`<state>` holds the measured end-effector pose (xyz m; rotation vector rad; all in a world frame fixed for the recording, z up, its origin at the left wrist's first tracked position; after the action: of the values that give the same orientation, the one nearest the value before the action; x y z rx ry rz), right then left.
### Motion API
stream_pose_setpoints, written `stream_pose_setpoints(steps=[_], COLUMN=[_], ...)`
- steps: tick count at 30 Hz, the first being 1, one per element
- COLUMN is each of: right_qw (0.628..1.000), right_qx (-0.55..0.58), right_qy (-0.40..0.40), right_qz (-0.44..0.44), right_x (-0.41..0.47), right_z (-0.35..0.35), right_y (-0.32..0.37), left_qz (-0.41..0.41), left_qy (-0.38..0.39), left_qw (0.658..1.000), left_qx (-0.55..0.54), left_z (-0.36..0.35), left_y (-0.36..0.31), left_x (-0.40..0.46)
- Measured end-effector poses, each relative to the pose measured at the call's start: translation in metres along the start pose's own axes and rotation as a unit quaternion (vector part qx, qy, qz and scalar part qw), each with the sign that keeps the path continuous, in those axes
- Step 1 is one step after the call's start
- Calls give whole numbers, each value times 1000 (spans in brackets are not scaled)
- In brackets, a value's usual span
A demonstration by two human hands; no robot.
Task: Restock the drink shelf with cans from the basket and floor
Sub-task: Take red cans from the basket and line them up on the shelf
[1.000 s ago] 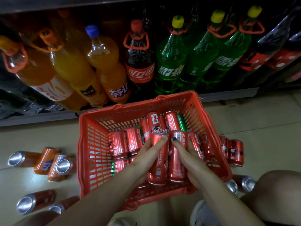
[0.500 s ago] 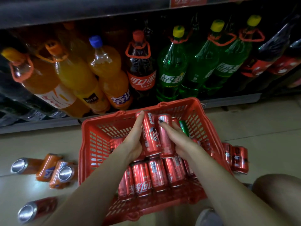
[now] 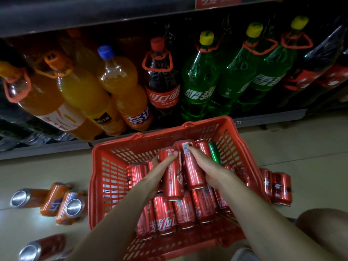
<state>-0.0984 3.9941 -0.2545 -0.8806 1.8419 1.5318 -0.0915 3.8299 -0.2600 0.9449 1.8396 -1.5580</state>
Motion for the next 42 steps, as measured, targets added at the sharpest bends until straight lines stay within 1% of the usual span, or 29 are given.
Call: stream_pose_setpoints(steps=[4,7,12,16,19,22,24,25,29,33,36,39,42], right_qw=[999,999,999,996,994,994,994,994,993,993,991,985,974], right_qx=[-6,-6,1,47,76,80,85,95,110,80,63,62,61], right_qy=[34,40,45,67,68,70,60,54,46,40,30,20,13], right_qz=[0,2,0,-18,-36,-30,-25,-23,10,72,114,162,216], right_x=[-12,-19,-24,-36,-40,-39,-37,-36,-48,-86,-136,-206,-296], right_z=[0,2,-2,-2,2,-1,-2,-2,-2,-5,-15,-29,-43], right_y=[6,8,3,-11,-24,-29,-36,-40,-42,-12,28,87,165], left_qz=[-23,-40,-46,-49,-43,-24,-28,-36,-75,-144,-184,-231,-273], left_qy=[1,11,1,5,5,35,58,57,9,-27,-26,-19,-1], left_qw=[1000,999,999,998,996,998,997,997,994,988,982,972,961], left_qx=[14,32,27,45,74,39,44,47,79,47,36,32,43], left_z=[0,0,-2,1,3,1,-3,-4,-1,-6,-19,-41,-69], left_y=[-4,-6,-5,-4,6,13,10,8,7,-11,-50,-114,-196], left_x=[3,0,-3,-6,-9,-9,-11,-12,-19,-48,-95,-167,-258])
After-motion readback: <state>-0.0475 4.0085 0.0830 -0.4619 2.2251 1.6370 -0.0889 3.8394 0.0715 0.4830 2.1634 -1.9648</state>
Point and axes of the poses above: each hand's wrist, its own x-axis towards the middle knuckle, its own z-axis out of the back of the hand, y = z × x, the point moved 4 cm from there along x, towards the middle knuckle
